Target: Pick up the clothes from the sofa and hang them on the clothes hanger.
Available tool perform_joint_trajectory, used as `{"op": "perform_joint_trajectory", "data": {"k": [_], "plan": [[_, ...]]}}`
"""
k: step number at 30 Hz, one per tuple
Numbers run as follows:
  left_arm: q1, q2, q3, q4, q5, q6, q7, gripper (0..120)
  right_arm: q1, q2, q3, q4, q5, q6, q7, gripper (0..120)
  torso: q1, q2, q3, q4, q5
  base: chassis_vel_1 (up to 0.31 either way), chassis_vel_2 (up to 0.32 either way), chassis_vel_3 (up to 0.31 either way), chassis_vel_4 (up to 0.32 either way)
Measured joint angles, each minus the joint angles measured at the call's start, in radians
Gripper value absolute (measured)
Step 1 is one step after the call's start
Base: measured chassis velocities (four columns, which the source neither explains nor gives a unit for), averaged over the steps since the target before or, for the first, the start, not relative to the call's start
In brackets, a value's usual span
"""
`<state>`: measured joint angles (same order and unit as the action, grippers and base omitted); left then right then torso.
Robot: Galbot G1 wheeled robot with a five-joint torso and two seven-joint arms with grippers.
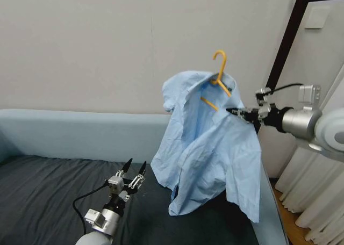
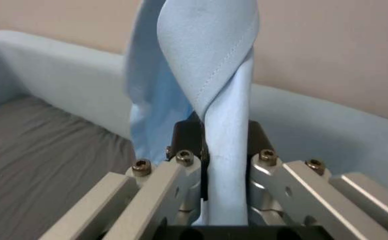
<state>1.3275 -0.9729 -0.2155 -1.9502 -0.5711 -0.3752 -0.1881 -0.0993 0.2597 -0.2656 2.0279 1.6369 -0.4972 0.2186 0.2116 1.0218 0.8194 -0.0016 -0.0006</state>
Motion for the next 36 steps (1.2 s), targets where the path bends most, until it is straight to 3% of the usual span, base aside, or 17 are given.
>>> {"op": "perform_joint_trajectory", "data": {"k": [4,8,10,14,21,28,36], "plan": [[0.104,-0.048,-0.054,-0.030,0.076,0.002,-0.069,98,-0.029,-0.027,0.034,-0.009,-0.020,-0.006,0.024,7,0.000,0.000,0.000,0.0008,0.0000,0.000,0.000,0.000,0.000],[0.166,-0.085,-0.083,-0.038,0.096,-0.017,-0.070,100,-0.109,-0.033,0.111,-0.025,-0.054,-0.016,0.040,7,0.000,0.000,0.000,0.0002,0.0000,0.000,0.000,0.000,0.000],[0.211,-0.121,-0.100,-0.040,0.098,-0.036,-0.041,100,-0.198,-0.007,0.189,-0.048,-0.086,-0.016,0.047,7,0.000,0.000,0.000,0.0001,0.0003,0.000,0.000,0.000,0.000],[0.247,-0.163,-0.115,-0.031,0.112,-0.060,-0.005,100,-0.243,0.046,0.222,-0.110,-0.140,-0.002,0.041,7,0.000,0.000,0.000,0.0004,0.0004,0.000,0.000,0.000,0.000],[0.269,-0.234,-0.114,-0.034,0.148,-0.062,-0.002,100,-0.163,0.152,0.216,-0.298,-0.196,0.011,0.039,7,0.000,0.000,0.000,0.0009,0.0004,0.000,0.000,0.000,0.000],[0.256,-0.262,-0.093,-0.017,0.166,-0.062,-0.002,100,-0.101,0.121,0.240,-0.335,-0.186,-0.003,0.055,7,0.000,0.000,0.000,0.0004,0.0001,0.000,0.000,0.000,0.000],[0.258,-0.275,-0.064,-0.007,0.192,-0.066,0.001,100,-0.022,0.011,0.255,-0.354,-0.159,-0.071,0.139,7,0.000,0.000,0.000,0.0002,0.0000,0.000,0.000,0.000,0.000]]}}
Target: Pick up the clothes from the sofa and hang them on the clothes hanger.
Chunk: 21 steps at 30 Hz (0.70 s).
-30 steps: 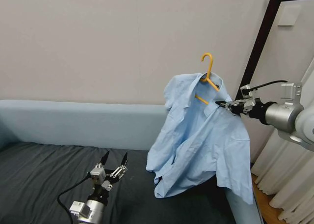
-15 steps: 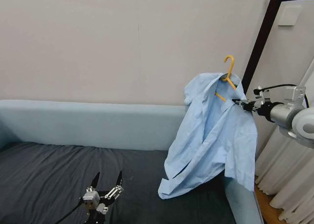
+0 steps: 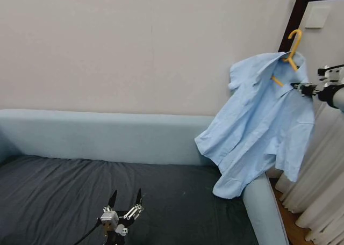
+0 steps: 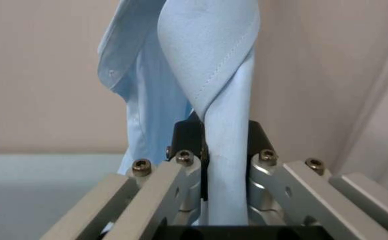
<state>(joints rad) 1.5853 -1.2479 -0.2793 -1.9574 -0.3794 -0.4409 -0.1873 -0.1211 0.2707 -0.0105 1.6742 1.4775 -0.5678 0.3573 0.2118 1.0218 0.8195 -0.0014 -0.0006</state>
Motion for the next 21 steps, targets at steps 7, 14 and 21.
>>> {"op": "perform_joint_trajectory", "data": {"k": [7,14,21], "plan": [[0.029,0.010,-0.001,-0.001,0.006,-0.021,0.016,100,0.006,-0.076,0.006,0.004,0.002,-0.040,0.058,7,0.000,0.000,0.000,0.0004,0.0002,0.000,0.000,0.000,0.000],[0.031,0.019,-0.005,-0.001,-0.002,-0.039,0.017,100,-0.036,-0.188,0.062,0.066,0.028,-0.053,0.073,7,0.000,0.000,0.000,0.0000,-0.0002,0.000,0.000,0.000,0.000],[0.033,0.025,0.001,-0.004,-0.005,-0.051,0.023,100,-0.021,-0.174,0.032,0.015,-0.046,-0.053,0.059,7,0.000,0.000,0.000,0.0000,-0.0001,0.000,0.000,0.000,0.000]]}}
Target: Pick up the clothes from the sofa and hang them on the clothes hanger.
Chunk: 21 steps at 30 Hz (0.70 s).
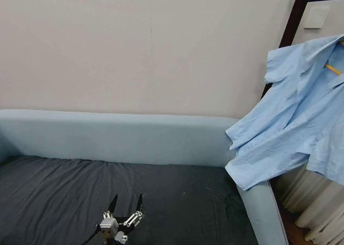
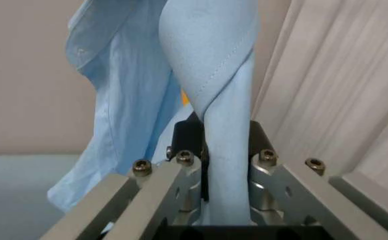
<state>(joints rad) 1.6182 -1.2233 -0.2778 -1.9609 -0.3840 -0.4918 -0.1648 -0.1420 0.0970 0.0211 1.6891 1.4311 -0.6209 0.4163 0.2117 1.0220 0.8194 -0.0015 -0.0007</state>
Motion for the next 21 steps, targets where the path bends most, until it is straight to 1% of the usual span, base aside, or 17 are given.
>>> {"op": "perform_joint_trajectory", "data": {"k": [2,3,4,5,6,8,9,10,11,12,13,14,17,18,19,20,21], "plan": [[0.002,0.001,0.001,-0.004,0.000,0.000,0.001,100,0.019,0.037,-0.028,-0.037,-0.044,-0.007,-0.008,7,0.000,0.000,0.000,0.0005,0.0008,0.000,0.000,0.000,0.000],[0.002,0.001,0.001,-0.004,0.000,0.000,0.001,100,0.019,0.037,-0.028,-0.037,-0.044,-0.007,-0.008,7,0.000,0.000,0.000,0.0005,0.0008,0.000,0.000,0.000,0.000],[0.005,0.002,0.001,-0.005,0.000,-0.001,0.001,100,0.034,0.057,-0.047,-0.055,-0.065,-0.009,-0.016,7,0.000,0.000,0.000,0.0001,0.0007,0.000,0.000,0.000,0.000],[0.008,0.002,-0.001,-0.006,0.000,-0.003,0.001,100,0.075,0.090,-0.106,-0.083,-0.098,-0.009,-0.034,7,0.000,0.000,0.000,-0.0002,-0.0001,0.000,0.000,0.000,0.000],[0.011,0.003,-0.004,-0.007,-0.003,-0.005,0.002,100,0.120,0.116,-0.164,-0.108,-0.126,-0.005,-0.055,7,0.000,0.000,0.000,0.0006,0.0004,0.000,0.000,0.000,0.000],[0.018,0.005,-0.012,-0.013,-0.009,-0.006,0.002,100,0.216,0.165,-0.260,-0.166,-0.204,0.039,-0.125,7,0.000,0.000,0.001,0.0011,0.0010,0.000,0.000,0.000,0.000],[0.018,0.005,-0.012,-0.013,-0.009,-0.006,0.002,100,0.216,0.165,-0.260,-0.166,-0.204,0.039,-0.125,7,0.000,0.000,0.001,0.0011,0.0010,0.000,0.000,0.000,0.000],[0.020,0.005,-0.015,-0.015,-0.011,-0.006,0.002,100,0.252,0.184,-0.296,-0.186,-0.238,0.057,-0.146,7,0.000,0.000,0.000,0.0009,-0.0005,0.000,0.000,0.000,0.000],[0.021,0.005,-0.017,-0.016,-0.012,-0.006,0.002,100,0.273,0.194,-0.316,-0.196,-0.254,0.063,-0.155,7,0.000,0.000,0.000,0.0007,-0.0010,0.000,0.000,0.000,0.000],[0.023,0.004,-0.021,-0.018,-0.012,-0.006,0.002,100,0.325,0.218,-0.369,-0.214,-0.283,0.070,-0.164,7,0.000,0.000,0.000,0.0004,-0.0008,0.000,0.000,0.000,0.000],[0.025,0.002,-0.024,-0.020,-0.012,-0.006,0.002,100,0.355,0.231,-0.397,-0.224,-0.297,0.073,-0.169,7,0.000,0.000,0.000,0.0003,0.0006,0.000,0.000,0.000,0.000],[0.028,0.000,-0.026,-0.021,-0.012,-0.006,0.002,100,0.401,0.250,-0.441,-0.240,-0.316,0.074,-0.171,7,0.000,0.000,0.000,-0.0003,0.0007,0.000,0.000,0.000,0.000],[0.029,-0.001,-0.026,-0.021,-0.012,-0.006,0.002,100,0.414,0.255,-0.454,-0.245,-0.320,0.074,-0.171,7,0.000,0.000,0.000,-0.0003,0.0007,0.000,0.000,0.000,0.000],[0.034,-0.005,-0.028,-0.021,-0.012,-0.007,0.002,100,0.526,0.299,-0.558,-0.281,-0.326,0.064,-0.162,7,0.000,0.000,0.000,-0.0001,0.0000,0.000,0.000,0.000,0.000],[0.036,-0.007,-0.028,-0.021,-0.012,-0.008,0.002,100,0.567,0.314,-0.593,-0.297,-0.324,0.058,-0.156,7,0.000,0.000,0.000,0.0000,0.0002,0.000,0.000,0.000,0.000],[0.036,-0.007,-0.028,-0.021,-0.012,-0.008,0.002,100,0.567,0.314,-0.593,-0.297,-0.324,0.058,-0.156,7,0.000,0.000,0.000,0.0000,0.0002,0.000,0.000,0.000,0.000],[0.039,-0.010,-0.028,-0.021,-0.010,-0.010,0.003,100,0.646,0.340,-0.662,-0.330,-0.317,0.051,-0.151,7,0.000,0.000,0.000,0.0005,0.0000,0.000,0.000,0.000,0.000]]}}
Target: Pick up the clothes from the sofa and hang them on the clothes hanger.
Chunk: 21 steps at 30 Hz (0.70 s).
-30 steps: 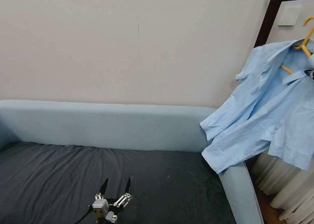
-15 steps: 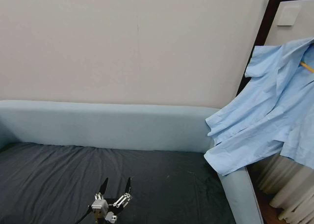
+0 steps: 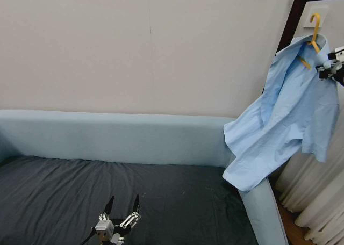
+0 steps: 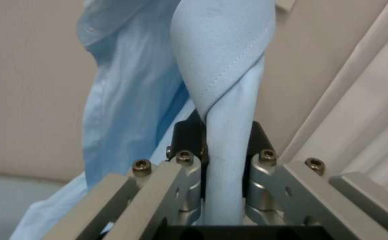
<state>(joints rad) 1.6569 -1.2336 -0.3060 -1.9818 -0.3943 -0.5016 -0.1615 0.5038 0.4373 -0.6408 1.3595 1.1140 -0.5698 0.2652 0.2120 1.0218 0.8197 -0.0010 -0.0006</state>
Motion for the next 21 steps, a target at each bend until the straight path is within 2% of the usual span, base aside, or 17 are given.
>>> {"op": "perform_joint_trajectory", "data": {"k": [3,6,8,11,16,21], "plan": [[0.010,-0.008,0.001,0.001,0.005,-0.011,0.009,100,0.177,0.068,-0.139,-0.078,0.051,-0.012,0.027,7,0.000,0.000,0.000,-0.0003,-0.0004,0.000,0.000,0.000,0.000],[0.016,-0.010,0.001,0.004,0.005,-0.019,0.014,100,0.239,0.101,-0.183,-0.109,0.085,-0.015,0.048,7,0.000,0.000,0.000,-0.0003,-0.0003,0.000,0.000,0.000,0.000],[0.026,-0.009,-0.005,0.005,0.004,-0.033,0.018,100,0.297,0.142,-0.220,-0.150,0.157,-0.024,0.089,7,0.000,0.000,0.000,-0.0001,-0.0005,0.000,0.000,0.000,0.000],[0.033,-0.008,-0.014,0.005,0.001,-0.040,0.020,100,0.328,0.173,-0.244,-0.185,0.211,-0.032,0.114,7,0.000,0.000,0.000,-0.0003,0.0004,0.000,0.000,0.000,0.000],[0.051,-0.004,-0.034,-0.004,-0.006,-0.054,0.021,100,0.358,0.238,-0.251,-0.269,0.339,-0.047,0.182,7,0.000,0.000,0.000,0.0001,-0.0002,0.000,0.000,0.000,0.000],[0.062,0.004,-0.052,-0.010,-0.023,-0.062,0.030,100,0.340,0.259,-0.223,-0.305,0.416,-0.043,0.229,7,0.000,0.000,0.000,0.0000,-0.0002,0.000,0.000,0.000,0.000]]}}
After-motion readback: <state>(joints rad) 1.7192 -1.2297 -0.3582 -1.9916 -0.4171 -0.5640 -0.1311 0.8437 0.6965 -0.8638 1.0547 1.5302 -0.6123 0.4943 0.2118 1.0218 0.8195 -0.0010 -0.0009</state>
